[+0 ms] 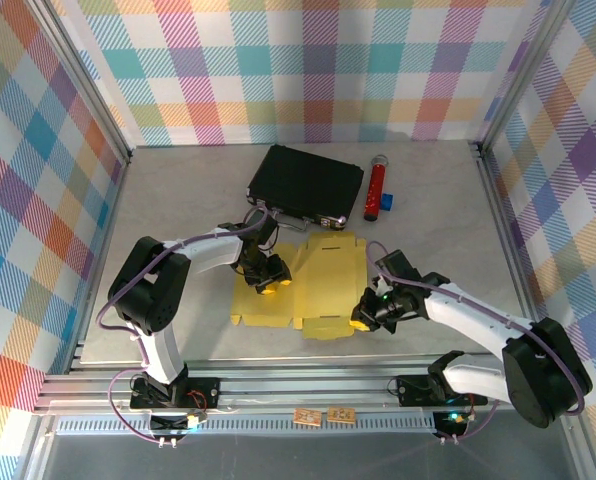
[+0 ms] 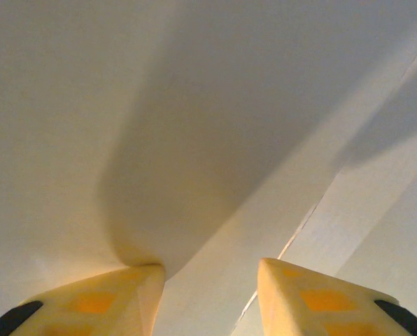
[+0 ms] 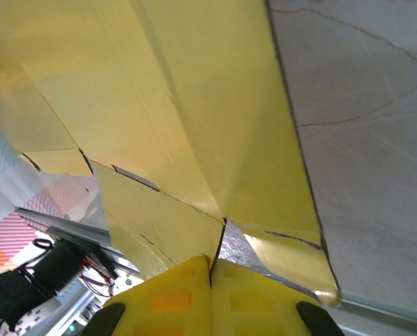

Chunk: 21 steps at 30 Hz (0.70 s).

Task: Fold the paper box

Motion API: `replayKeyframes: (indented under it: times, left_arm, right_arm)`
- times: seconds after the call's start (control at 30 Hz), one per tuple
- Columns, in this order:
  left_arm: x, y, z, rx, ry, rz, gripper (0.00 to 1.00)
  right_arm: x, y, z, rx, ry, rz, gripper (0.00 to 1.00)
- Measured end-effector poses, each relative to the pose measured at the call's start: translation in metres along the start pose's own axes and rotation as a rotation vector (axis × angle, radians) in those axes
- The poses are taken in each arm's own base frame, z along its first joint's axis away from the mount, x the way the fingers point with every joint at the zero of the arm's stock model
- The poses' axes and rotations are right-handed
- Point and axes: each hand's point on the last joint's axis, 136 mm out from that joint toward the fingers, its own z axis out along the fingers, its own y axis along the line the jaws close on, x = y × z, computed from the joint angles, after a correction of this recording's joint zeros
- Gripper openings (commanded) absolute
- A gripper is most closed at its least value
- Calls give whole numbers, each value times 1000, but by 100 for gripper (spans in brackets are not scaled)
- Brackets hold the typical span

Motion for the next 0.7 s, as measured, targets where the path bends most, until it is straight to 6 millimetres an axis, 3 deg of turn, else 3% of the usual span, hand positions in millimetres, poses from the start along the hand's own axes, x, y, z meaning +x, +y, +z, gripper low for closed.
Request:
replayKeyframes:
  times: [0.23, 0.33, 0.43, 0.6, 0.7]
  left_arm:
    - [-2, -4, -12, -9, -29, -5, 66]
    - [-5, -8, -36, -34, -74, -9, 70]
    - [-15, -35, -81, 10, -162, 14, 70]
    - [-27, -94, -177, 184, -359, 80, 72]
    - [-27, -116, -222, 273, -448, 106, 75]
  right_arm:
    - [-7, 21, -17, -2, -60, -26, 0]
    - [-7, 40, -38, -6, -124, -73, 0]
    - [-8, 65, -66, -16, -208, -130, 0]
    - [-11, 111, -118, -47, -354, -248, 0]
    - [-17, 137, -150, -40, -435, -335, 0]
